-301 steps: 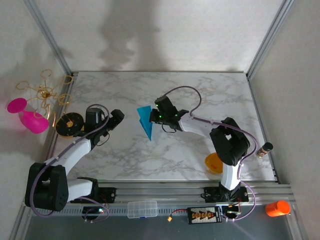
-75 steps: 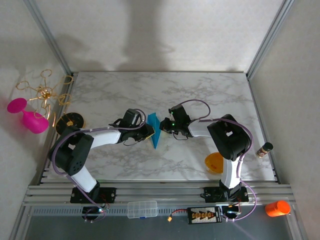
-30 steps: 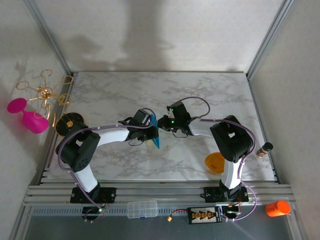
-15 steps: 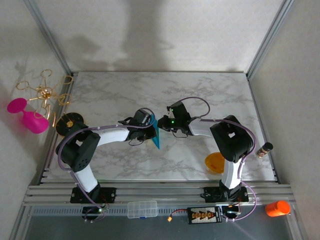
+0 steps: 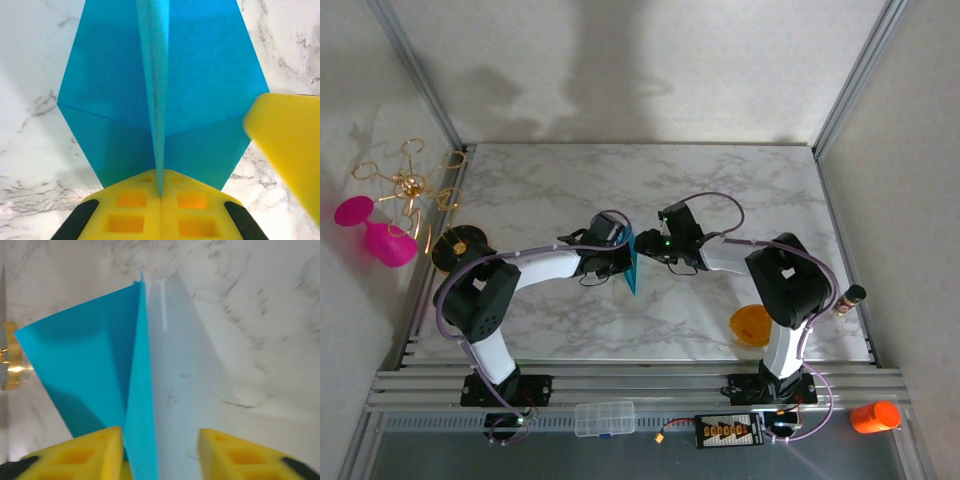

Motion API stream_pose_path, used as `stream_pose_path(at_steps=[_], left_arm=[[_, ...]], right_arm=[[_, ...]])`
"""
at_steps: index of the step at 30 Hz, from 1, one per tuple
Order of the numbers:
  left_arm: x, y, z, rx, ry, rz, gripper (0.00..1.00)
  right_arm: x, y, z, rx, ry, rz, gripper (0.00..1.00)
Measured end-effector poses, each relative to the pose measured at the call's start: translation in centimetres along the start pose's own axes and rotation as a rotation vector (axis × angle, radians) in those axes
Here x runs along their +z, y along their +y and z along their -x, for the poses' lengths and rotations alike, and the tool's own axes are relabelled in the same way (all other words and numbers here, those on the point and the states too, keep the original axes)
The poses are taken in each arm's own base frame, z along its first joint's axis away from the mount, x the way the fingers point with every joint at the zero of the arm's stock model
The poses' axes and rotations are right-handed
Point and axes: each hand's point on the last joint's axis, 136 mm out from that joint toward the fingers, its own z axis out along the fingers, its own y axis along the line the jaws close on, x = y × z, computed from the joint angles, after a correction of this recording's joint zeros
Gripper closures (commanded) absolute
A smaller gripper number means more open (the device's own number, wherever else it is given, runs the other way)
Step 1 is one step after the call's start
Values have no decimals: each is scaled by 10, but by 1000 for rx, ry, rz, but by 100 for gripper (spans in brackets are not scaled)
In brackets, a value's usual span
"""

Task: Fold a paper plane with a square sheet of paper (pick it up from the middle)
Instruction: Move the paper plane to the top-center of the table.

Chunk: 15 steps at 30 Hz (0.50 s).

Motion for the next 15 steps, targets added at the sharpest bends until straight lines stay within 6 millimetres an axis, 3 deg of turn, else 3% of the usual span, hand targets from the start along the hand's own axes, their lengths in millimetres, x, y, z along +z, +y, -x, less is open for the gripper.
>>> stream_pose_path(at_steps=[5, 8, 12, 15], left_arm=[[-10, -3, 21, 79, -38, 65, 94], [-12, -8, 39, 133, -67, 102, 94], [-4, -1, 57, 188, -77, 189, 95], [3, 6, 63, 215, -66, 246, 94]], right_arm=[[-36, 0, 38, -17, -175, -80, 37], [-59, -7, 56, -11, -288, -135, 27], [-81, -33, 61, 7, -380, -234, 5], [-90, -51, 58, 14, -412, -298, 2]])
